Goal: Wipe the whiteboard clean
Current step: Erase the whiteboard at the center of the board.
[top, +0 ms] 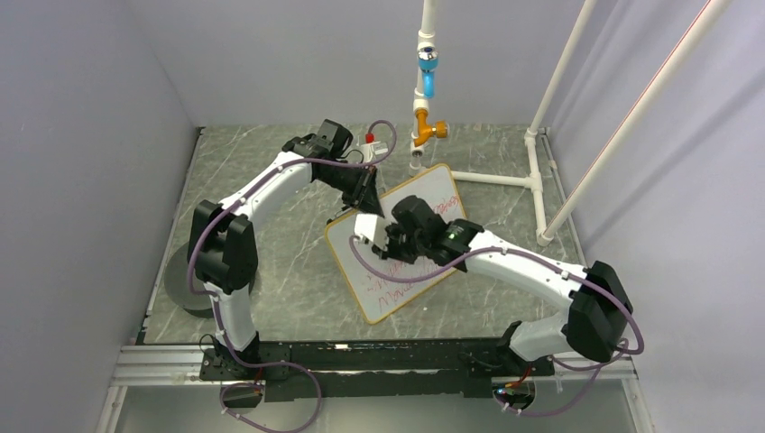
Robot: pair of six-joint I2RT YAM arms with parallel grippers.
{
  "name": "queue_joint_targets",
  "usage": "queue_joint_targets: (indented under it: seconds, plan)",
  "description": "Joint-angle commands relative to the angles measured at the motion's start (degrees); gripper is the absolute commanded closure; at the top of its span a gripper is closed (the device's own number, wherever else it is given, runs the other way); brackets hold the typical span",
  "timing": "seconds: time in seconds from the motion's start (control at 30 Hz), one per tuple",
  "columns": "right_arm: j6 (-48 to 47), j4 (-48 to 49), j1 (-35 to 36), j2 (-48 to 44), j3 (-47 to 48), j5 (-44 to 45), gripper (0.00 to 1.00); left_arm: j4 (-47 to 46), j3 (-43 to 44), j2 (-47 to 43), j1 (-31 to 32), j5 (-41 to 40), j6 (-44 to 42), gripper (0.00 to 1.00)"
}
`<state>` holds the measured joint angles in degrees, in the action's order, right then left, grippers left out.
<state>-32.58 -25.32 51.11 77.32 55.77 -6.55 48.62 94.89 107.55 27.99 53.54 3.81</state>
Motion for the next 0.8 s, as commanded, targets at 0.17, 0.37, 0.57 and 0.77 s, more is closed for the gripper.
queue_joint_targets:
  seconds: [0.17, 0.37, 0.57, 0.77]
  plan:
    - [-2.77, 4.18, -8.15, -2.80, 2.02, 7.94, 1.00, -0.34, 1.74, -4.58, 0.41, 9.89, 2.33, 1.00]
    - [-4.39, 5.05, -0.54, -5.56, -8.16, 4.94, 1.00, -0.46, 1.74, -5.14, 0.02, 10.25, 2.34, 1.00]
    - [-3.37, 4.43, 3.02, -0.43, -0.39, 5.53, 1.00, -0.12, 1.70, -5.06, -0.04, 10.27, 1.93, 1.00]
    - [-2.90, 5.50, -7.92, -3.18, 1.20, 6.42, 1.00, -0.11, 1.64, -5.15, -0.02, 10.43, 1.86, 1.00]
